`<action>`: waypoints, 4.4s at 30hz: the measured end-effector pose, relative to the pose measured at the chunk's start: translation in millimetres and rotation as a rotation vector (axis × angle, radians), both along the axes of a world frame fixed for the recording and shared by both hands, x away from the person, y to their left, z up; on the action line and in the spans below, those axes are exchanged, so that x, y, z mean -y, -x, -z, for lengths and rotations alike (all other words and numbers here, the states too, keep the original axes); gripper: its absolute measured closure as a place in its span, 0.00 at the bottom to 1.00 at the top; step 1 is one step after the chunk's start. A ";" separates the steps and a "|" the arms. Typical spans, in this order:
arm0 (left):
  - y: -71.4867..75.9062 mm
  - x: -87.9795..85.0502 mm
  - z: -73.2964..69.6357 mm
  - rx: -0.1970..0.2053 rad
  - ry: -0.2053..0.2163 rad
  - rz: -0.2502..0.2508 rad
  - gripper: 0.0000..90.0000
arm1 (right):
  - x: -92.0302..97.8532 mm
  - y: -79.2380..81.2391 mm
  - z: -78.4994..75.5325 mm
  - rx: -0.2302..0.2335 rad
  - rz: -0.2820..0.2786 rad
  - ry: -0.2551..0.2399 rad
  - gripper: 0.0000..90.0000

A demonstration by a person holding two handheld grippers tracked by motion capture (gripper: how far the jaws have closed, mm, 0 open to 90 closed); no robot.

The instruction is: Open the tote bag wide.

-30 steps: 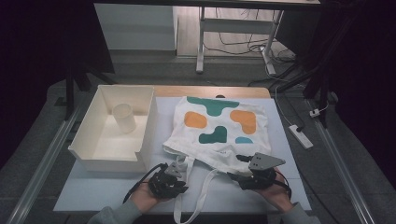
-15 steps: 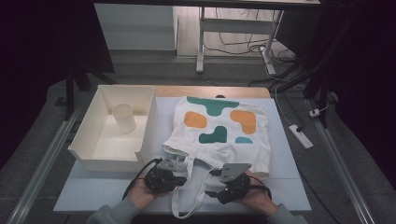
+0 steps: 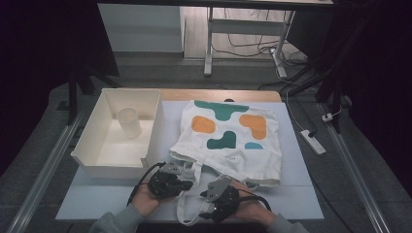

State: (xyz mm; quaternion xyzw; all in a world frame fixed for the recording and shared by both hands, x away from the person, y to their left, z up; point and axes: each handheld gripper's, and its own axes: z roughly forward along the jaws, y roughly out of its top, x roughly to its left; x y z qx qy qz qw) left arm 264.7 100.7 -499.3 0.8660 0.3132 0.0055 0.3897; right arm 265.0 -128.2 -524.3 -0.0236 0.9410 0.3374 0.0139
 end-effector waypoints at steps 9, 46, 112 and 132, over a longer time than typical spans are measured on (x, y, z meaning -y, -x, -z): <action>-1.1 -0.6 -0.1 -0.001 0.000 -0.001 0.98 | 0.7 1.0 1.7 -0.026 -0.027 -0.002 0.57; -27.9 22.7 -25.5 0.104 0.125 -0.063 0.97 | 95.7 -44.9 -77.3 0.278 0.498 -0.326 0.95; -98.6 28.7 -41.6 0.182 0.068 -0.171 0.39 | 61.2 -70.7 -62.8 0.092 0.486 -0.099 0.44; -100.2 25.4 -38.4 0.169 0.069 -0.172 0.39 | 41.7 -70.5 -28.6 0.157 0.453 0.057 0.46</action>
